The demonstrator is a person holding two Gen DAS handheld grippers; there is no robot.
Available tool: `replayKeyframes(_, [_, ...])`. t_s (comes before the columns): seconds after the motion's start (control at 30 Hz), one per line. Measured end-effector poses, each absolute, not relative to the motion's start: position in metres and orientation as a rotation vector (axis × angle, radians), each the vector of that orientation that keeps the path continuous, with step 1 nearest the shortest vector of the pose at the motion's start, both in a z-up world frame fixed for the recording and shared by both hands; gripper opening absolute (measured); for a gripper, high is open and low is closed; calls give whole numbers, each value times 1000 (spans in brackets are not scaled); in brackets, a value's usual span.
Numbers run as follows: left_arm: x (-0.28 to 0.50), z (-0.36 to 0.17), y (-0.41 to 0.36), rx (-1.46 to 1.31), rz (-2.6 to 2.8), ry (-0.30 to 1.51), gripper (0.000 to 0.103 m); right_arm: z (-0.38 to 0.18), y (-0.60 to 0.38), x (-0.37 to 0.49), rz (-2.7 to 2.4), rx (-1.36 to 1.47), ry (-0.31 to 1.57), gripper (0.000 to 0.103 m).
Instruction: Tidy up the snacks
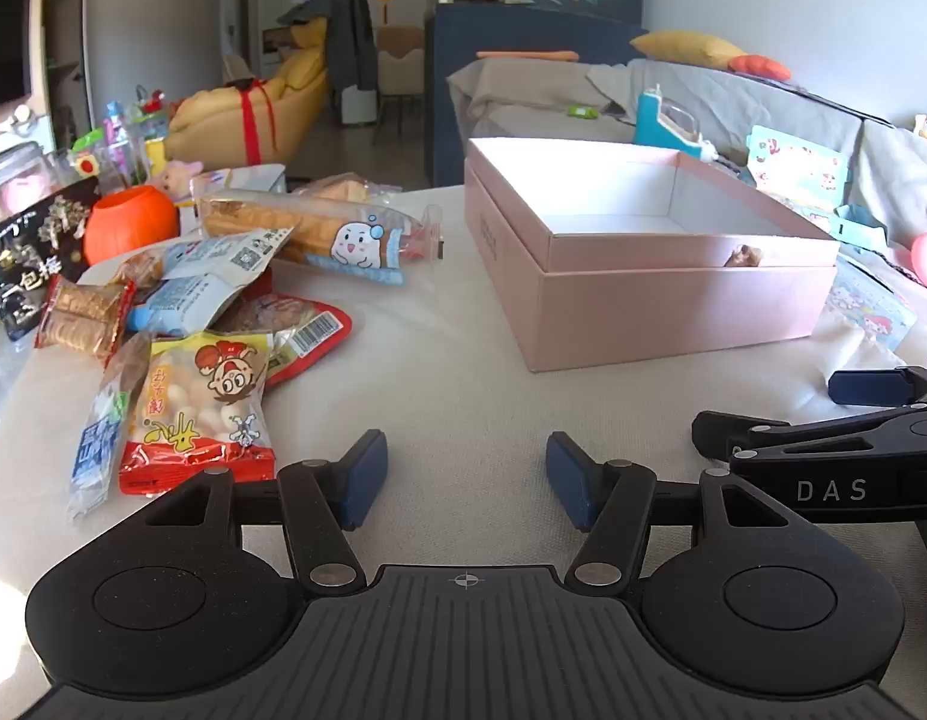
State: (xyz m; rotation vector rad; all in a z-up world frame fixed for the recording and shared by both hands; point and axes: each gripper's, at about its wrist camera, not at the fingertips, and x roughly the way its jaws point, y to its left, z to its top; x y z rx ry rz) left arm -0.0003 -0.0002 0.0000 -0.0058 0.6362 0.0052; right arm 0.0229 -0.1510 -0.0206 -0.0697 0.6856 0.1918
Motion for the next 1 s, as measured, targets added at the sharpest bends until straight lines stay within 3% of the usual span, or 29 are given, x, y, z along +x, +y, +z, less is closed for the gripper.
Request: replayKeyframes(1.0, [0, 0, 0, -12, 3, 646, 64, -20, -151, 22, 192, -69, 678, 103])
